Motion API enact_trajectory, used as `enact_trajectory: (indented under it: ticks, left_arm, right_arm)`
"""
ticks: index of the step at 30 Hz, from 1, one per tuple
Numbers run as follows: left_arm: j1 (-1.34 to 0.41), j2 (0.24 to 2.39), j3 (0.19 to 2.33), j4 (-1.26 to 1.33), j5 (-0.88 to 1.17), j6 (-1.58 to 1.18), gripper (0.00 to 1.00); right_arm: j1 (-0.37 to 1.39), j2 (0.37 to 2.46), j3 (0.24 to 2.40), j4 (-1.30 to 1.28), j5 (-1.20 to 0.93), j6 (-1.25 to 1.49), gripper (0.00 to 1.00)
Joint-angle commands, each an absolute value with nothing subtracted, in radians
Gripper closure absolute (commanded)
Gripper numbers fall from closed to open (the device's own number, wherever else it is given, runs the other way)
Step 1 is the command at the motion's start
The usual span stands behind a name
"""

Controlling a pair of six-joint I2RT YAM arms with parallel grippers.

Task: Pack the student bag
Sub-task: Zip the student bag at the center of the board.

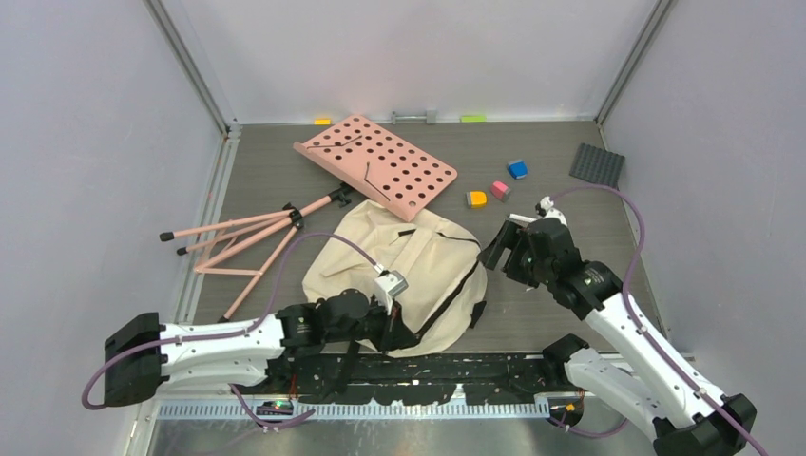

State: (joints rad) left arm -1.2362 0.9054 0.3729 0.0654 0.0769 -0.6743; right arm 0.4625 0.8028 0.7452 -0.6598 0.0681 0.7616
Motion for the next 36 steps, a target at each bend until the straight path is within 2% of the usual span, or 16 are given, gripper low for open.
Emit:
enact_trajectory:
  ticks: [1, 9, 13, 18, 20, 24, 26, 30, 36]
  left_arm:
    - [-1.24, 0.961, 0.427, 0.187, 0.114, -0.645, 1.0]
    - [-1.241, 1.029, 0.449, 0.252, 0.132, -0.649, 1.0]
    - [-1.24, 1.038, 0.46, 0.256, 0.131, -0.647, 1.0]
    - [-1.241, 1.047, 0.468, 0.251, 0.114, -0.644, 1.0]
    - [-1.24, 1.055, 0.473, 0.252, 0.106, -0.64, 1.0]
    - [-1.24, 1.072, 0.492, 0.226, 0.097, -0.629, 1.0]
    - [-1.24, 1.069, 0.497, 0.199, 0.077, -0.625, 1.0]
    - [-1.24, 1.04, 0.495, 0.123, -0.007, -0.629, 1.0]
    - [-1.23, 0.924, 0.458, 0.003, -0.164, -0.654, 1.0]
  right_arm:
    - [0.547, 0.719, 0.696, -0.68, 0.03, 0.895, 0.16]
    - [0.841, 0.747, 0.653, -0.594, 0.166, 1.063, 0.15]
    - [0.978, 0.811, 0.62, -0.496, 0.192, 1.127, 0.2]
    - [1.063, 0.883, 0.59, -0.433, 0.247, 1.183, 0.41]
    - [1.078, 0.885, 0.581, -0.418, 0.263, 1.188, 0.53]
    - [1.08, 0.877, 0.6, -0.447, 0.327, 1.164, 0.86]
    - [1.079, 0.877, 0.622, -0.48, 0.377, 1.138, 0.96]
    - [1.056, 0.898, 0.682, -0.565, 0.465, 1.065, 1.0]
    - [0.966, 0.892, 0.718, -0.619, 0.459, 0.993, 1.0]
